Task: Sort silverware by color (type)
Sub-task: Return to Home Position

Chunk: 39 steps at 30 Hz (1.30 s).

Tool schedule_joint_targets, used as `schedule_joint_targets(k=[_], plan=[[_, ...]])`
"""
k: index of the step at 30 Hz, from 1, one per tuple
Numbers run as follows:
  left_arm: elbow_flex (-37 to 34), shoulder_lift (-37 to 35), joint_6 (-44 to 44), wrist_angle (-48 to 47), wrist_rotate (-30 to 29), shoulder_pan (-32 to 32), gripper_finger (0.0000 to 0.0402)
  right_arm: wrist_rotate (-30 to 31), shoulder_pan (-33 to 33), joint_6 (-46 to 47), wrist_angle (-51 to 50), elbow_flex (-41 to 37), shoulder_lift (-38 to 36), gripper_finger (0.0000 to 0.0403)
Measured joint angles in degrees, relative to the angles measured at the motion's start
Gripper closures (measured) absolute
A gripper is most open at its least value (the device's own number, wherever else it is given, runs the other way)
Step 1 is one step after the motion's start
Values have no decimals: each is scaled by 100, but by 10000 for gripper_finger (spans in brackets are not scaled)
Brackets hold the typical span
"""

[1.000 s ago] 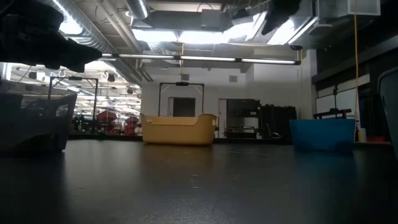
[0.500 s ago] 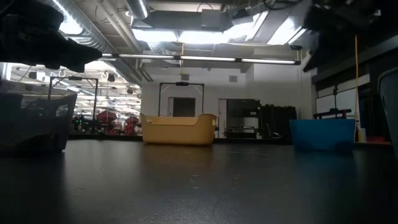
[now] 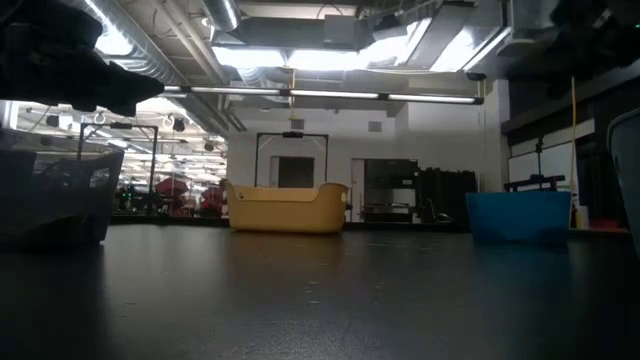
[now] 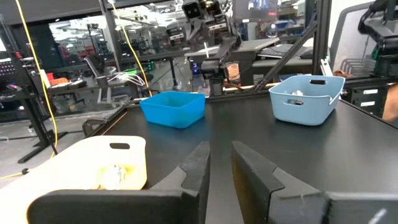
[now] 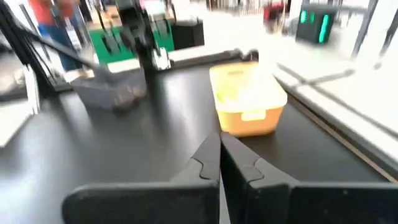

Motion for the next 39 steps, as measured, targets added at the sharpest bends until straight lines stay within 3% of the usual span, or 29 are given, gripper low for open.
schedule_joint_targets(k=[9, 24, 39], plan=[[0, 1, -1, 0, 0, 0, 342, 37, 0, 259, 1039, -1027, -1547, 400], [0, 1, 1, 2, -20, -2, 342, -410, 2, 545, 3182, -2575, -1481, 400], [0, 0, 1, 4, -23, -2, 342, -532, 7, 508, 2954, -2585, -1485, 400]])
